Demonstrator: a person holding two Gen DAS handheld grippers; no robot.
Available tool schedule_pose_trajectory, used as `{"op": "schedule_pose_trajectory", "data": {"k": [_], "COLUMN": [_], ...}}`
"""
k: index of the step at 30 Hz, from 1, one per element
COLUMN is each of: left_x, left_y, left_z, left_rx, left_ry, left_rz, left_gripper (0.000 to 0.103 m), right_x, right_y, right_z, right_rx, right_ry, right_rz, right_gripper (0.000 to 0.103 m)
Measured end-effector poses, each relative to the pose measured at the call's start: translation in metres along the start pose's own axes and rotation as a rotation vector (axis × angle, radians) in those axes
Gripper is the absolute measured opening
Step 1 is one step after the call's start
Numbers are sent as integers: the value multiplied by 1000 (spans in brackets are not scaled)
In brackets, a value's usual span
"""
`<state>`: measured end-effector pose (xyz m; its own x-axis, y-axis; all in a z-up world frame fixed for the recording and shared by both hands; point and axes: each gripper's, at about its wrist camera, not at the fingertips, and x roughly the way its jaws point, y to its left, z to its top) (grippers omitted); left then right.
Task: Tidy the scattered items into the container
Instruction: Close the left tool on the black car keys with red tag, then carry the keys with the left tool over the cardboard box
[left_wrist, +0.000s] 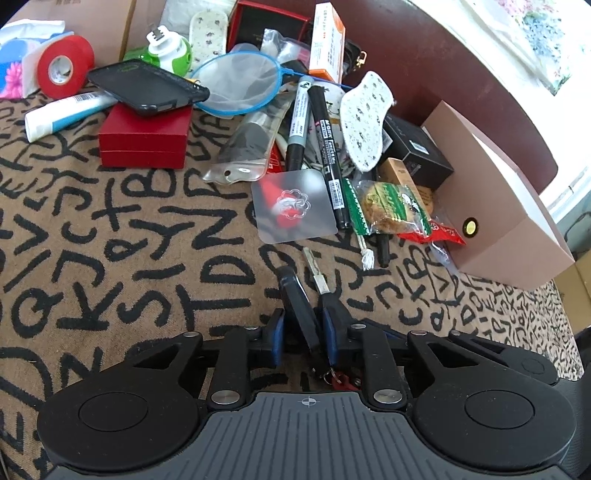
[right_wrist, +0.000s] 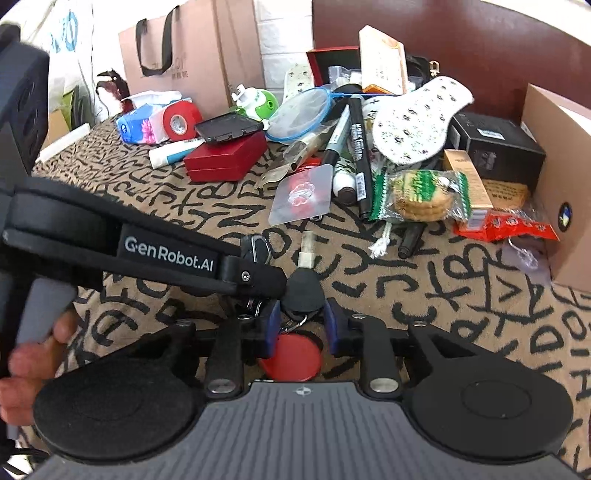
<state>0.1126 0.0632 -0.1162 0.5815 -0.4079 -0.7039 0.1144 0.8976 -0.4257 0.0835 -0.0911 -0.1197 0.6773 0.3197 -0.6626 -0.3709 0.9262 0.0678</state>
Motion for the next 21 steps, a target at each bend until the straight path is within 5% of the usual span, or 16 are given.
{"op": "schedule_pose_trajectory", "data": {"k": [9,14,21], "left_x": [-1,-10,-26], "left_y": [-10,-14,-37], "left_z": [-3,-8,-5], "left_rx": [41,21,53], "left_ry": [6,14,-21], "left_rz": [25,3,-38], "left_gripper": [35,12,12], "right_x": [-5,-20,-47], "right_y": [7,4,-3], "right_z": [-3,-8,-5], "right_rx": [-15,39,74], "right_ry": [-3,-4,-60], "right_rz": [-19,3,-11], "right_gripper": [29,28,28]}}
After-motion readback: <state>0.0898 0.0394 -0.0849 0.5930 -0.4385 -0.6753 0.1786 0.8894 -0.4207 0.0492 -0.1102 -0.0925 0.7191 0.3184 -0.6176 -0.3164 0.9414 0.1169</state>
